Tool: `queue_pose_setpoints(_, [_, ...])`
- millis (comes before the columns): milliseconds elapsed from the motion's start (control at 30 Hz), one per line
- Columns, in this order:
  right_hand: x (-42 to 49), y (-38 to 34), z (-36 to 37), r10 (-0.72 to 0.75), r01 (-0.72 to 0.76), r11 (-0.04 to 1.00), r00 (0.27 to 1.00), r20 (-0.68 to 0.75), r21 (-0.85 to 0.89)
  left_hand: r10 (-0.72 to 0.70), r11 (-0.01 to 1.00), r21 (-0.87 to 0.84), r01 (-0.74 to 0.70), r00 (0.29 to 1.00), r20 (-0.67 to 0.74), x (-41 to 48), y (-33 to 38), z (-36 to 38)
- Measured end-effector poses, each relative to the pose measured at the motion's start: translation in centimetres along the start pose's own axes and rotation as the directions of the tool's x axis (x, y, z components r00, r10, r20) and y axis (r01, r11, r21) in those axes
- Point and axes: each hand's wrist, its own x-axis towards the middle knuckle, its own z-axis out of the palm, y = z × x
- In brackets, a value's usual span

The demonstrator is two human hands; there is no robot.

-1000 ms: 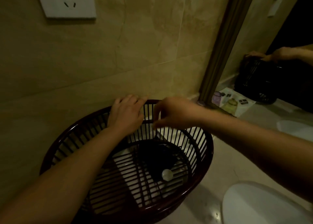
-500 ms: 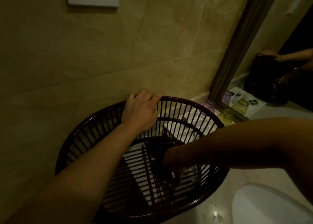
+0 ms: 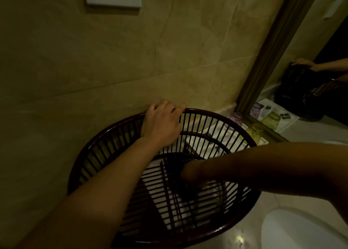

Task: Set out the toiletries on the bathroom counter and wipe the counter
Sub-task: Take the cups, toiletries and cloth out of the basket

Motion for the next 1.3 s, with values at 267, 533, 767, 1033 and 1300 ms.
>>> queue_pose_setpoints(267, [-7.0, 2.1, -4.6, 0.1, -0.049, 0.976, 0.965, -0.242, 0.211, 0.012, 1.0, 0.024, -0.011, 1.0, -0.016, -0.1, -0.2, 0.1])
queue_pose_setpoints(533, [-17.2, 6.1, -3.7, 0.536, 0.369, 0.433, 0.628, -0.564, 0.822, 0.014, 1.0, 0.007, -0.014, 0.999, -0.031, 0.0, -0.1, 0.1])
queue_pose_setpoints(767, [-18.7, 9.8, 2.0, 0.848, 0.594, 0.003, 0.425, -0.316, 0.805, 0.02, 1.0, 0.024, -0.019, 1.0, -0.014, -0.1, -0.2, 0.0])
queue_pose_setpoints(1033, [-10.8, 14.4, 12.6, 0.893, 0.34, -0.27, 0.439, 0.101, 0.901, 0.018, 0.999, 0.039, -0.017, 0.999, -0.027, -0.1, -0.3, 0.2])
queue_pose_setpoints(1300, [-5.4, 17.1, 18.0, 0.865, 0.184, -0.39, 0.41, 0.29, 0.902, 0.013, 0.998, 0.054, -0.012, 1.0, -0.024, 0.1, -0.1, 0.2])
